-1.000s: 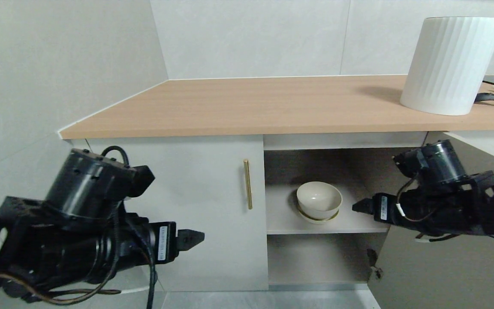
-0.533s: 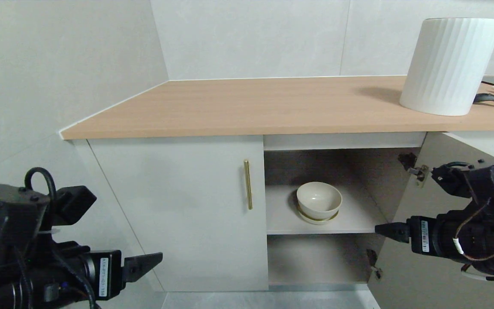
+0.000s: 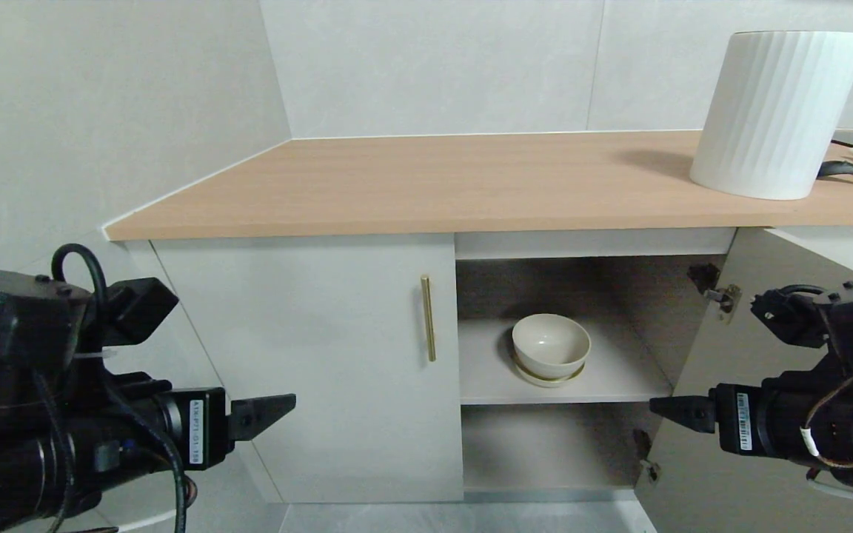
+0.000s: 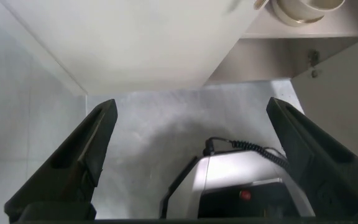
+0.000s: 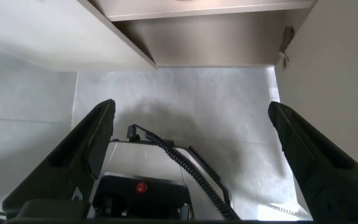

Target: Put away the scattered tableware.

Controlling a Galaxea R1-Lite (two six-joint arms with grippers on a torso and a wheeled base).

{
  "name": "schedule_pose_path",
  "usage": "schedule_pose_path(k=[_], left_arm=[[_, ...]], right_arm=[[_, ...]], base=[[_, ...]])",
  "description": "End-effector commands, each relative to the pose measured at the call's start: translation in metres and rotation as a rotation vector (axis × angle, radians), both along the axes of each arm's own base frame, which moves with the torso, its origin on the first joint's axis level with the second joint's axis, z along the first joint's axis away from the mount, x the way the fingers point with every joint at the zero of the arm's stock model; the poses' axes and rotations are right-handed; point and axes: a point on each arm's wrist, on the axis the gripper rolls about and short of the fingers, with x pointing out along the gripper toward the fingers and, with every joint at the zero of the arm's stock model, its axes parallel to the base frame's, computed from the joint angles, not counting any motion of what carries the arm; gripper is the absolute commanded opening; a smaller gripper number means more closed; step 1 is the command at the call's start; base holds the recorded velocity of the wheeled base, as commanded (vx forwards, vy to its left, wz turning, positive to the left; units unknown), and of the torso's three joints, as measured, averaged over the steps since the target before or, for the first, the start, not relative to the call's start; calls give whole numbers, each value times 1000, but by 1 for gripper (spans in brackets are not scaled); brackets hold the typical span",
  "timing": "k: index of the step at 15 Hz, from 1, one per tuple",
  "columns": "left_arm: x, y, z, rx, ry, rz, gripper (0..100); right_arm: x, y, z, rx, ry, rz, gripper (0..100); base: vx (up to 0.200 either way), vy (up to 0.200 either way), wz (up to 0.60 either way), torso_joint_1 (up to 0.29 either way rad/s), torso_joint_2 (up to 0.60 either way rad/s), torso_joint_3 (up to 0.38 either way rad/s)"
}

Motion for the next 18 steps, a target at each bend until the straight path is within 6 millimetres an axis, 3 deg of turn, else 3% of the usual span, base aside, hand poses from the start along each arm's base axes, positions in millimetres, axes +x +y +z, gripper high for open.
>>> schedule_pose_path(k=[1,15,18], left_arm=[[12,-9,-8,22,45,-11,100],[12,-11,-11,29,50,-19,100],[12,-11,-11,29,50,-19,100]], right_arm=[[0,0,0,-1,-1,3,100],[-2,-1,-2,-22,-1,19,100],[-2,-1,-2,-22,-1,19,100]], base=[[-200,0,0,-2,7,2],[-200,0,0,2,2,4],[0,0,0,0,0,0]])
